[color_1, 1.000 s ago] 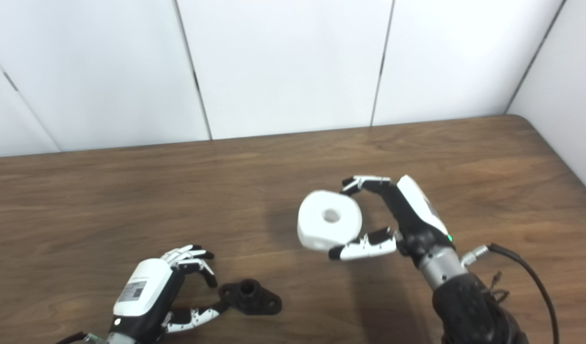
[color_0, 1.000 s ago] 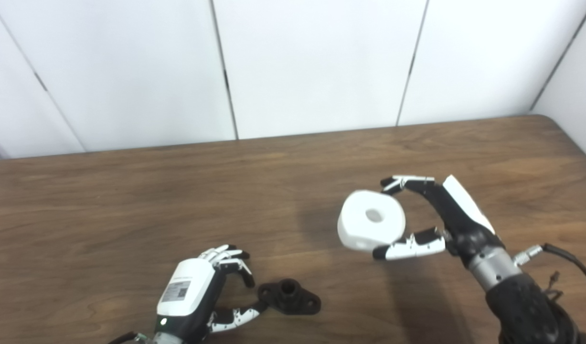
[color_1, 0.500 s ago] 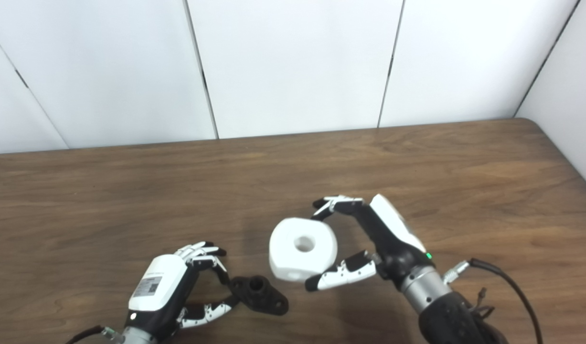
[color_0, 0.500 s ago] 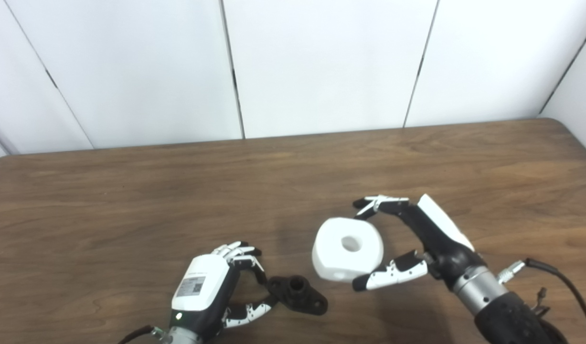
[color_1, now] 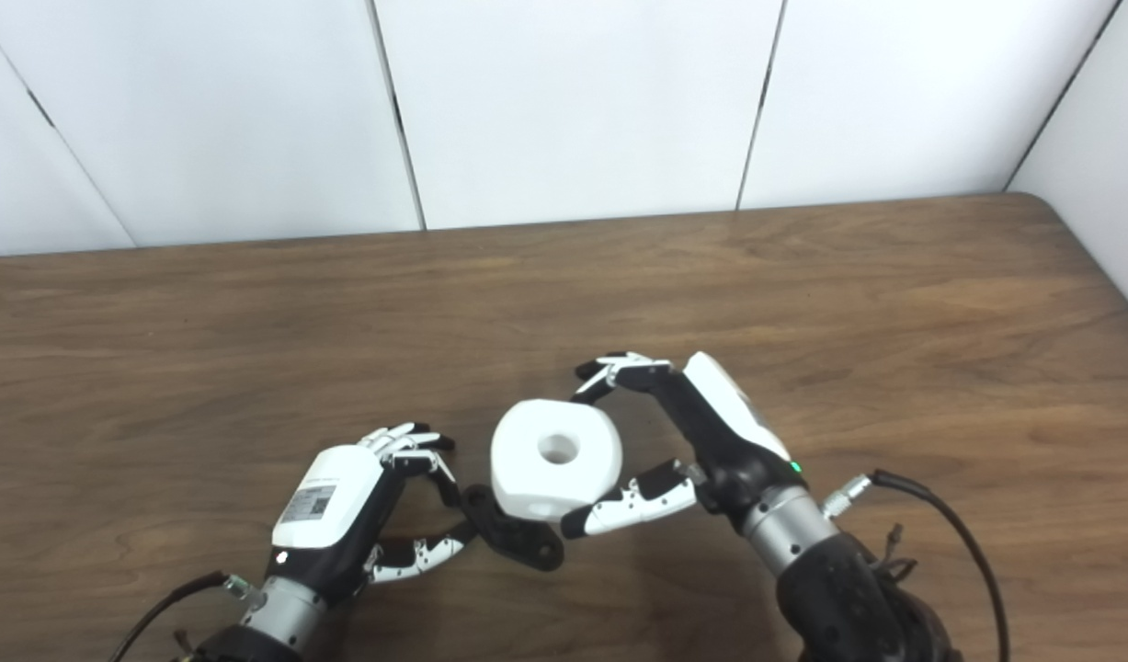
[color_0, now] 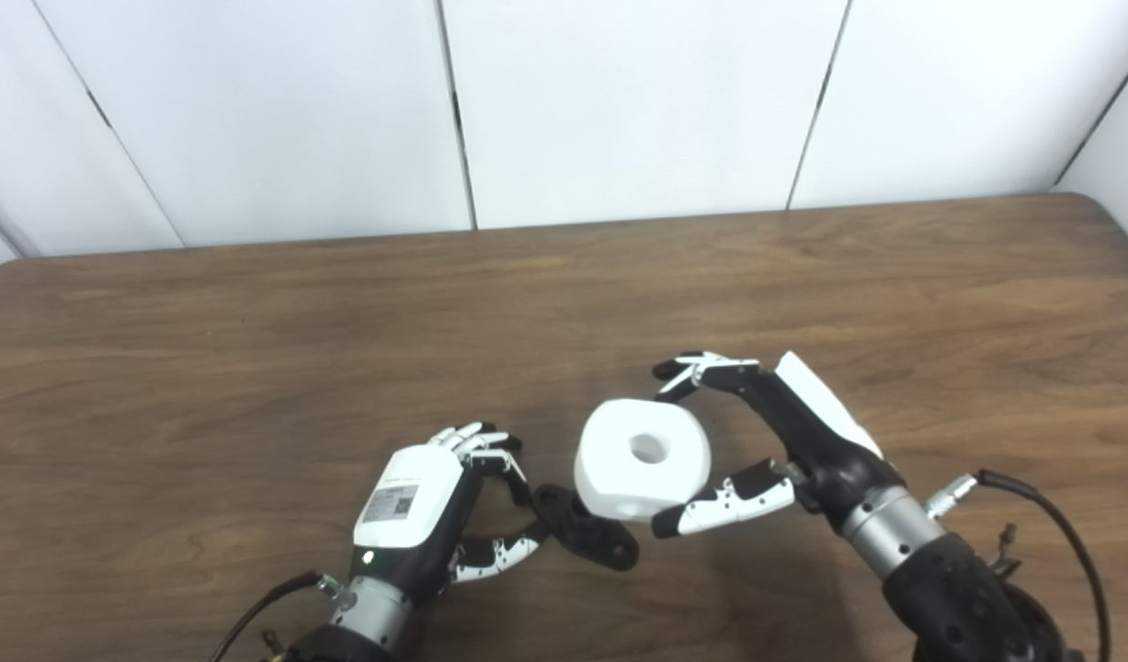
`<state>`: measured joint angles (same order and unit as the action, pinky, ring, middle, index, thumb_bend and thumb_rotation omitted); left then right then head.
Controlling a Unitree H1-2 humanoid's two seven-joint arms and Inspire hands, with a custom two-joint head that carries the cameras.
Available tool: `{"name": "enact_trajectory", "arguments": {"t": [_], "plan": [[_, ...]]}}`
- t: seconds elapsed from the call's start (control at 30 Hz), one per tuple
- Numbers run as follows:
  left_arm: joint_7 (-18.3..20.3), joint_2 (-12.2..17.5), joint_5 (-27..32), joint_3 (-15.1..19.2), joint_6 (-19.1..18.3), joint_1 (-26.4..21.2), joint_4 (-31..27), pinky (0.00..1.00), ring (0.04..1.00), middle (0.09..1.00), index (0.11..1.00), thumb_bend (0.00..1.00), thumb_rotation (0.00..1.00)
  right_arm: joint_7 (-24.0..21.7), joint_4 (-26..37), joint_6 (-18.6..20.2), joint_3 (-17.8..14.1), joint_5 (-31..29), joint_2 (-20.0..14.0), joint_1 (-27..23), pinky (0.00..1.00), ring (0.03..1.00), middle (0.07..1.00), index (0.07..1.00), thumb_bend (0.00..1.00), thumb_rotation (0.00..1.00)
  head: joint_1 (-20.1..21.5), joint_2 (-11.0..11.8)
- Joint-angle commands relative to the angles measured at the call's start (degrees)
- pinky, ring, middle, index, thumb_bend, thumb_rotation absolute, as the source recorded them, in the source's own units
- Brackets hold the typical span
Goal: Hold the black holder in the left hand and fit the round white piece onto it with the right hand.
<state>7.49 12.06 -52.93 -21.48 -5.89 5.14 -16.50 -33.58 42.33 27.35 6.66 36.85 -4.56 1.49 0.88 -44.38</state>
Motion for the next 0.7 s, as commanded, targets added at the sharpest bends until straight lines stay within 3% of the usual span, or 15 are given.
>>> {"name": "enact_trajectory", "arguments": {"t": [0.0,0.67], "plan": [[3.59,0.15,-0.82,-1.16,-1.64,0.96,1.20,0.89,0.890,0.808,0.487,0.52,0.05,1.53,0.60,-0.57,0.61,-0.11,0.60,-1.35,0.88,0.900,0.803,0.482,0.52,0.14,-0.04,-0.07],[3.76,-0.53,-1.39,-1.57,-2.10,0.86,0.40,0.88,0.885,0.805,0.487,0.52,0.05,6.07,-3.08,-1.15,5.03,-2.28,-0.12,-1.00,0.84,0.894,0.794,0.483,0.52,0.14,-0.56,-0.69]]}}
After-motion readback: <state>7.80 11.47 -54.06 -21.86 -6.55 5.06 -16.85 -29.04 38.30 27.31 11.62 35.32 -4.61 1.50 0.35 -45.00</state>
